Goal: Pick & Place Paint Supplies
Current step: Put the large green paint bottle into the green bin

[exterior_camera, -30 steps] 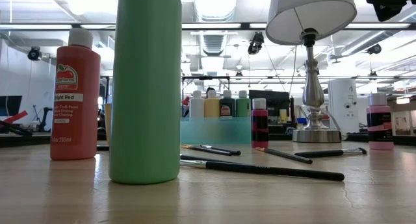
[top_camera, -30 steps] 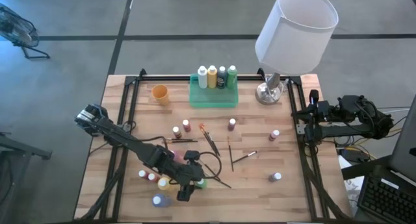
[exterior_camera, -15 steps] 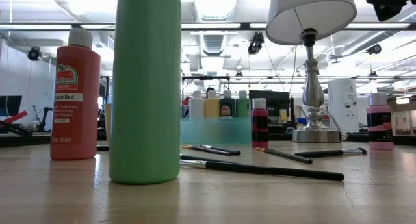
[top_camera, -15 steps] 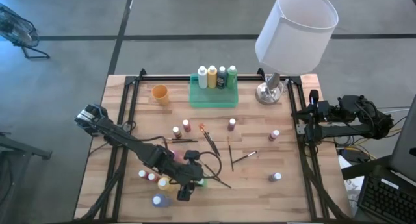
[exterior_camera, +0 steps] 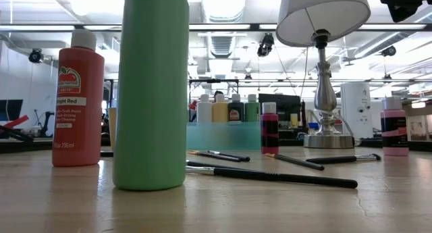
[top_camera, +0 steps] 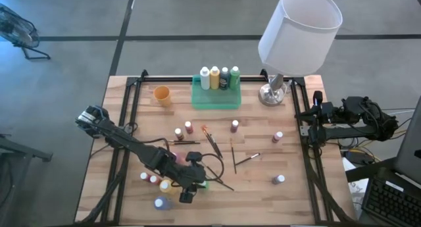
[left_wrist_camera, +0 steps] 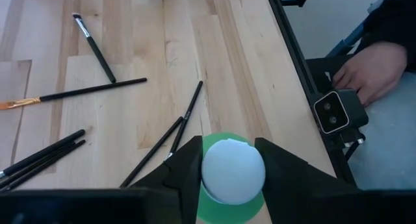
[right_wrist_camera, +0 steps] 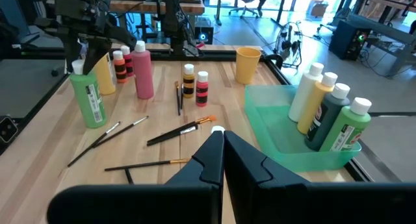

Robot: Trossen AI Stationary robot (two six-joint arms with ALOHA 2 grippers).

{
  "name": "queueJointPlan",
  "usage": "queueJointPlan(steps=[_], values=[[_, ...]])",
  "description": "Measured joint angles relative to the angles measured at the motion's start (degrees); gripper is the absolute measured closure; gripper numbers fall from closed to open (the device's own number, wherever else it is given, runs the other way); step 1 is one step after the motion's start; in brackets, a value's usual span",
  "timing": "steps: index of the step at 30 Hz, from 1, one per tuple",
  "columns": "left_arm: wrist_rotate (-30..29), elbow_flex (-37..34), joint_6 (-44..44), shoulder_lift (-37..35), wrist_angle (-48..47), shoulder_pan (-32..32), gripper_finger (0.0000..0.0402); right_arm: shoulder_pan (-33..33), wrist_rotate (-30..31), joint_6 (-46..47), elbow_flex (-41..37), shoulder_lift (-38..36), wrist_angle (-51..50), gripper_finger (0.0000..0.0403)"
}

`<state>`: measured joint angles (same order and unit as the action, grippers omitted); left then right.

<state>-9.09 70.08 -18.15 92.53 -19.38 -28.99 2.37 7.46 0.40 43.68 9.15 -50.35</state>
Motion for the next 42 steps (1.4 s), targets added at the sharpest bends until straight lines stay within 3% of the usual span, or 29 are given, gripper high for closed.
queueJointPlan(steps=[25, 34, 42], values=[[-1.35, 0.09, -0.79, -0.83, -0.62, 0.0, 0.0266, -0.01, 0.01, 0.0, 0.01, -0.01, 0.0, 0.0394], [-1.7, 4.35, 1.48, -0.83, -5.38, 0.07, 0.0266, -0.02, 0.0, 0.0, 0.02, 0.0, 0.01, 0.0394], [-10.77, 9.58, 6.6, -0.85, -11.33, 1.5, 0.0266, 0.0, 0.02, 0.0, 0.02, -0.02, 0.0, 0.0394]])
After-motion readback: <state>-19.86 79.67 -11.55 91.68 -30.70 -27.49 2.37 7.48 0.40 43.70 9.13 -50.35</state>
